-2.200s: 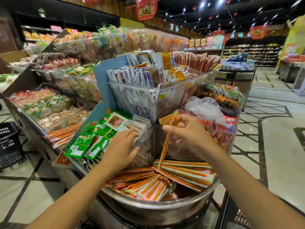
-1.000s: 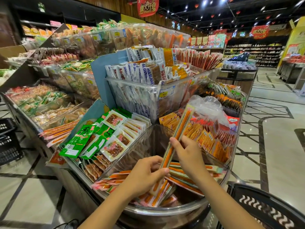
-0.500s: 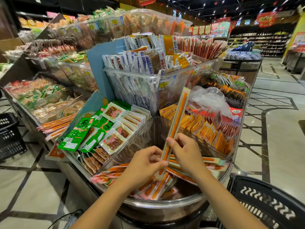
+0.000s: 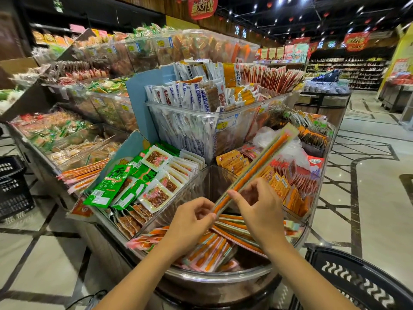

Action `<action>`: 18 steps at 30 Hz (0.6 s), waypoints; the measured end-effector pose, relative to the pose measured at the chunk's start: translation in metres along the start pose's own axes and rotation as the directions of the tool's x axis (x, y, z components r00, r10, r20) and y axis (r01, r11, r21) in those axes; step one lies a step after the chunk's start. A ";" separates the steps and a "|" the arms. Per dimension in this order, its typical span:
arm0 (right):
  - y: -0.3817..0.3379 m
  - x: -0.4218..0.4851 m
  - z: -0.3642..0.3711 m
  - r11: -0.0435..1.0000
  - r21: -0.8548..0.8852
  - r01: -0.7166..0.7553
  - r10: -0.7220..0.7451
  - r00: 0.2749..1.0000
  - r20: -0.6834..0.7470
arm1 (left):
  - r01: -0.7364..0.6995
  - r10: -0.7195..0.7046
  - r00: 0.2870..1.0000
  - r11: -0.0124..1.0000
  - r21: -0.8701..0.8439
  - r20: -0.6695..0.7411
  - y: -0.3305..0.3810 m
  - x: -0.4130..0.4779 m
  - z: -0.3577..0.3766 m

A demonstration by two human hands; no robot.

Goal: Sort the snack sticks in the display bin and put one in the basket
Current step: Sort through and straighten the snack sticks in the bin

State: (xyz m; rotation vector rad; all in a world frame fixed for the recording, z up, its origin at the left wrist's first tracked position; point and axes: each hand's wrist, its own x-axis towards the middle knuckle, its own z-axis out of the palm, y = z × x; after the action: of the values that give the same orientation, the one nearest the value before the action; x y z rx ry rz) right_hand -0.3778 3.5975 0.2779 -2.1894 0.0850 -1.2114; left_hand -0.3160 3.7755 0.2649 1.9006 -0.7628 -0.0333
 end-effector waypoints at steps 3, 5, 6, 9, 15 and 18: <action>-0.007 0.005 -0.012 0.986 -0.050 0.156 -0.158 0.987 -0.030 | -0.025 0.025 0.999 1.000 0.006 -0.021 0.006 0.000 -0.009; -0.014 0.010 -0.020 0.961 -0.080 0.266 -0.269 0.963 -0.029 | -0.031 0.031 0.998 1.000 0.006 -0.061 0.013 0.002 -0.017; -0.017 0.012 -0.024 0.943 -0.091 0.319 -0.323 0.946 -0.023 | -0.031 0.032 0.996 0.999 0.009 -0.081 0.018 0.004 -0.023; -0.028 0.022 -0.033 0.889 -0.170 0.424 -0.419 0.905 0.069 | -0.057 0.061 0.995 0.997 0.052 -0.081 0.032 0.008 -0.041; -0.039 0.048 -0.041 0.912 -0.211 0.351 -0.256 0.891 0.374 | -0.156 0.162 0.986 0.982 0.110 -0.047 0.062 0.016 -0.080; -0.044 0.058 -0.044 0.966 -0.074 0.247 -0.197 0.893 0.406 | -0.179 0.175 0.982 0.982 -0.060 -0.065 0.082 0.018 -0.089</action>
State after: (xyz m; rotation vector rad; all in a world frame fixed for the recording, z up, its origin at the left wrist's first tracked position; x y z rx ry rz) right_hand -0.3891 3.5920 0.3619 -2.5666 -0.2740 -0.8699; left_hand -0.3101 3.8174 0.3794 1.7576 -0.8768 0.1074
